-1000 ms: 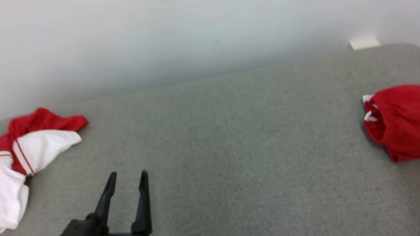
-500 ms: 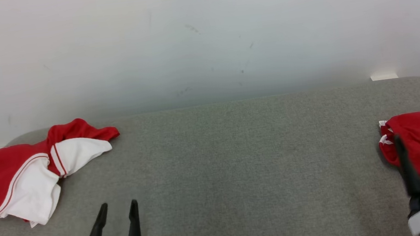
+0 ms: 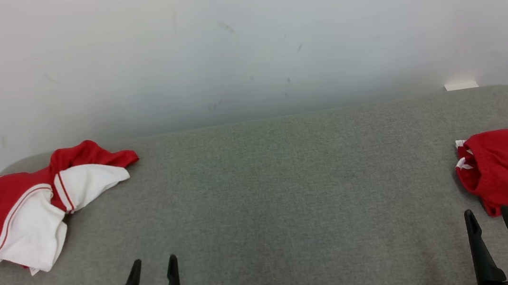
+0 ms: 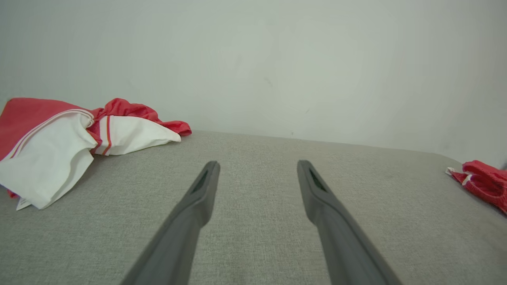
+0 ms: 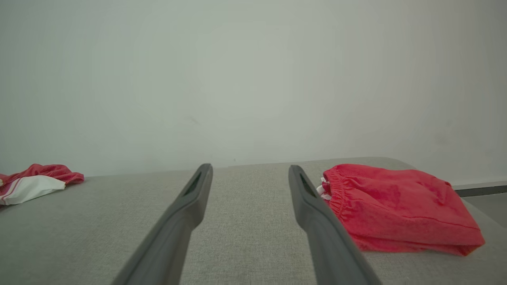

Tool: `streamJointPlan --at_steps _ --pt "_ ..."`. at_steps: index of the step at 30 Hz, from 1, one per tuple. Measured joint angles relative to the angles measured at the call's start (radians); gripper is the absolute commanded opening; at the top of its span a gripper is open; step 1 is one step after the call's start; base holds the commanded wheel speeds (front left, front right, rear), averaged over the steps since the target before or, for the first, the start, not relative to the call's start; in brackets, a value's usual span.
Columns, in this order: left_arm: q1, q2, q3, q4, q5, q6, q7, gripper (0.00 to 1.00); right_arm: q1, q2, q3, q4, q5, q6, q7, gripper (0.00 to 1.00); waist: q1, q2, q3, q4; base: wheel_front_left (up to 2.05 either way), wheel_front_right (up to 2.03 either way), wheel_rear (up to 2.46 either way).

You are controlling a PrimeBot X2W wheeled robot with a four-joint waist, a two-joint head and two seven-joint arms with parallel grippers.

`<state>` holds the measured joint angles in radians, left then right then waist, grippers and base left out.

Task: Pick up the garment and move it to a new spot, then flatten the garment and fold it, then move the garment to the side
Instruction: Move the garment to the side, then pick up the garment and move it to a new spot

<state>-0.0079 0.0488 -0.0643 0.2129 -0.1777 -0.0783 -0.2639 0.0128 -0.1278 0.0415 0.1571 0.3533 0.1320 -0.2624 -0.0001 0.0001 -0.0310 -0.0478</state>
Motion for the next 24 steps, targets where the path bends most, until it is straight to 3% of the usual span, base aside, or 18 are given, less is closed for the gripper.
streamJointPlan --at_steps 17,24 --pt "-0.006 0.0 -0.009 -0.001 -0.002 0.005 0.0 1.0 -0.004 0.019 0.004 0.011 0.006 0.0 0.0 1.0 0.0001 0.0 0.0 0.015 0.0 0.0 0.0" --pt "-0.01 0.0 -0.005 0.0 0.002 0.009 0.0 1.0 -0.004 0.021 0.036 0.02 0.006 0.0 0.0 1.0 0.0001 0.0 -0.004 0.053 0.0 0.0 0.0"
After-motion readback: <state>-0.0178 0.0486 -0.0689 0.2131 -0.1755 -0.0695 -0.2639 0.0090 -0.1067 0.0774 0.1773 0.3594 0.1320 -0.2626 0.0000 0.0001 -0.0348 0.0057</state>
